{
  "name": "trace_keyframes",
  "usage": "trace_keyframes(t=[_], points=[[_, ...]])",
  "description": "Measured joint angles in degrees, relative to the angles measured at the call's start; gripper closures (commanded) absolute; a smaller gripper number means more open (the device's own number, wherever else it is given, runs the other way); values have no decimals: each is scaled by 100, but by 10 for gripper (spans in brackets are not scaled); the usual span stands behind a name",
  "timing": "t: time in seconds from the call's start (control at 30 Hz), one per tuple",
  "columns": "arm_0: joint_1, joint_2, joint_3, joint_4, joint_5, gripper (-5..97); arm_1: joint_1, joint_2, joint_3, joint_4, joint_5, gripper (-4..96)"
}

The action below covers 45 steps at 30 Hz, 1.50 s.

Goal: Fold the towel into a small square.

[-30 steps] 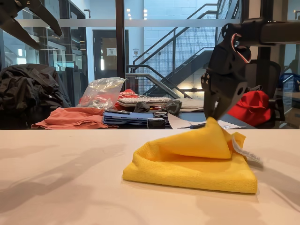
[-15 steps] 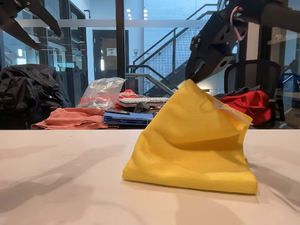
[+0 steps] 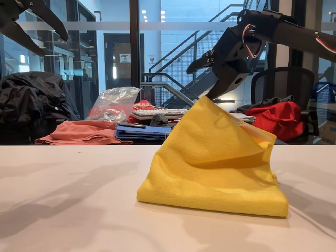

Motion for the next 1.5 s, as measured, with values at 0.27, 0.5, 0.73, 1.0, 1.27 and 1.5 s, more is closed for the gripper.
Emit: trace_keyframes(t=[0.27, 0.5, 0.73, 1.0, 1.27, 1.5], points=[[-237, -483, -70, 1134, -598, 544, 26, 0, 0, 0, 0, 700], [-281, -483, -70, 677, -3357, 570, 88, 0, 0, 9, -9, 700], [-176, -571, -62, -984, -6152, 645, 202, 0, 0, 9, -18, 700], [-123, -571, 255, -1389, -6126, 661, 237, 0, 0, 9, 35, 700], [-79, -571, 369, -606, -7163, 666, 193, 0, 9, 9, -18, 700], [272, -571, 369, -2417, -7444, 661, 220, 0, 9, 18, -18, 700]])
